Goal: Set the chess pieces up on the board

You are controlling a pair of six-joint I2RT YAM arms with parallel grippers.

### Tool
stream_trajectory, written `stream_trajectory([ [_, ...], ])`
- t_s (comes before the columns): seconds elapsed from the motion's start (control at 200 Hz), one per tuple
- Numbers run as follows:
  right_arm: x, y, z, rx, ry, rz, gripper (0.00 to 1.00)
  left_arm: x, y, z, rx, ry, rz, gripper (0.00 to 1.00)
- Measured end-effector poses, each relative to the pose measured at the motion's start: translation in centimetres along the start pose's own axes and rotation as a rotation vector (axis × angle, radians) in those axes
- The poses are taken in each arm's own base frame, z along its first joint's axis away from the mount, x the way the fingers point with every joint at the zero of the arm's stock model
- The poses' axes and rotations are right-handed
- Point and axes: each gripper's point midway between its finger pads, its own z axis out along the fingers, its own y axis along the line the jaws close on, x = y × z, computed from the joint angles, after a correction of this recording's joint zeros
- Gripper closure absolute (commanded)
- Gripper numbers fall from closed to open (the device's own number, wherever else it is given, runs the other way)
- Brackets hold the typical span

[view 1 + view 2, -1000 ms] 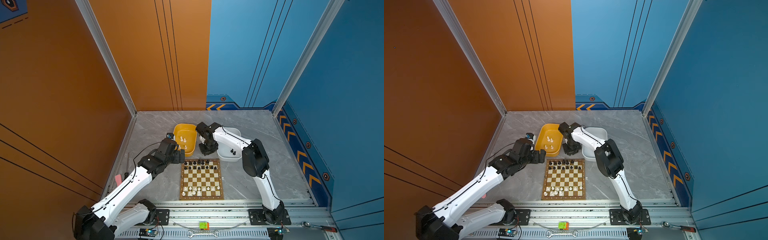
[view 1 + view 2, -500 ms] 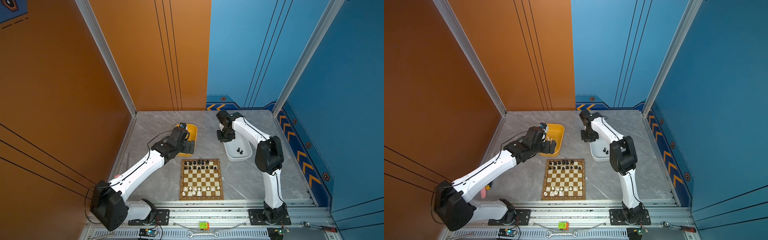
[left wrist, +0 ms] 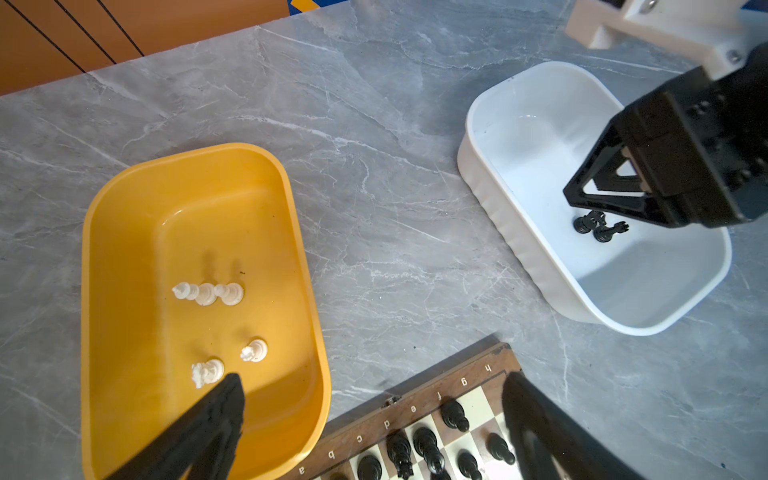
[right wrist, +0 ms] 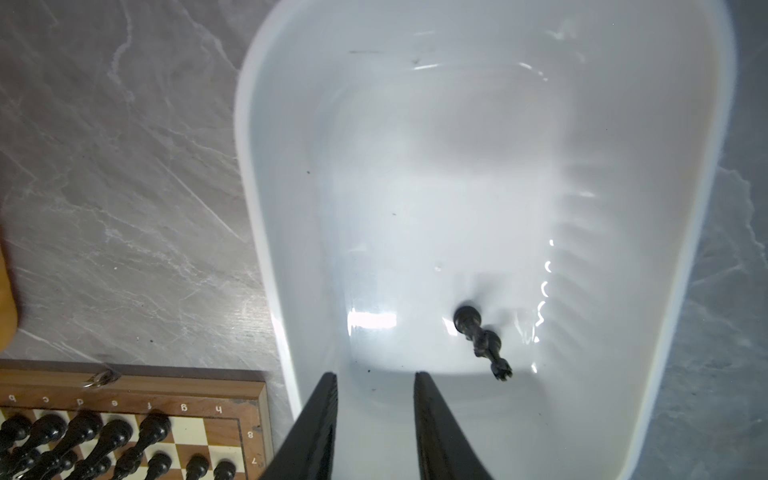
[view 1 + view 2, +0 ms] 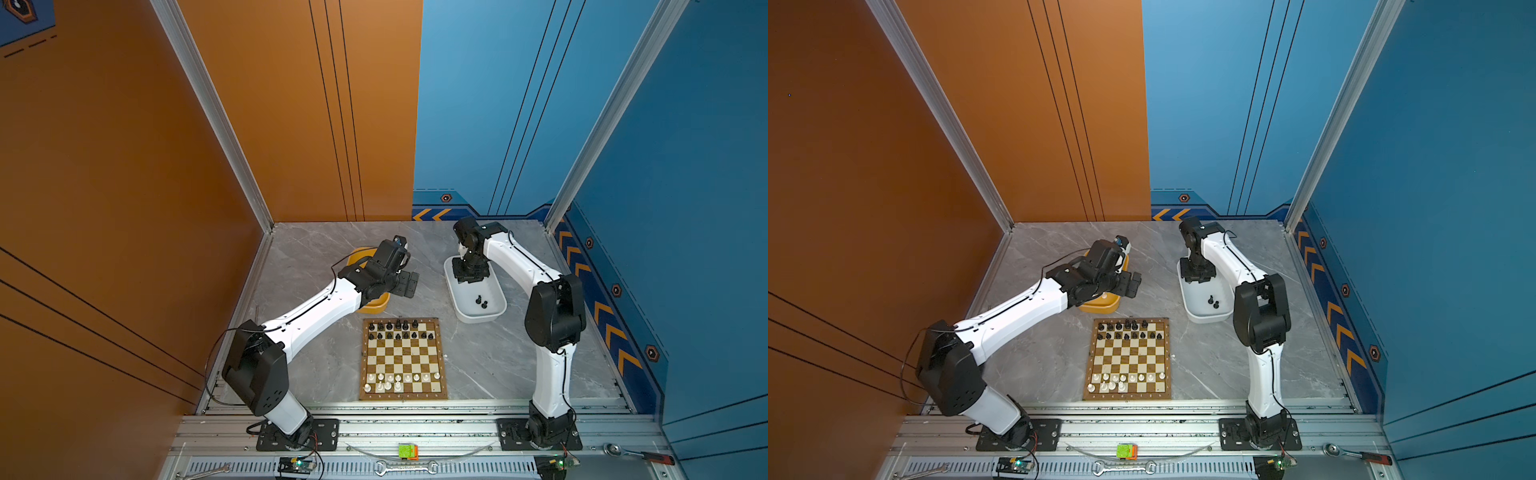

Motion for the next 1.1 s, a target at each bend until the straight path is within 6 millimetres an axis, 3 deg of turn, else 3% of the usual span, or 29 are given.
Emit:
stream_trajectory([
  [0.16, 1.7, -2.8, 1.0, 0.026, 0.052, 0.048, 0.65, -1.6, -1.0, 0.1, 0.024, -0.023, 0.000, 0.02],
  [0.31, 3.1, -4.1, 2.4, 0.047, 0.098, 0.068, 0.65, -2.3, -2.2, 0.5, 0.052, -0.032, 0.010, 0.02],
  [0.681, 2.5, -4.7, 3.0, 0.041, 0.076, 0.080, 0.69, -2.0, -3.0, 0.9, 0.068, -0.020, 0.019, 0.02],
  [1.102, 2.6, -4.6, 5.7, 0.046, 0.126, 0.081, 0.72, -2.0, -3.0, 0.9, 0.067, -0.019, 0.020, 0.02],
])
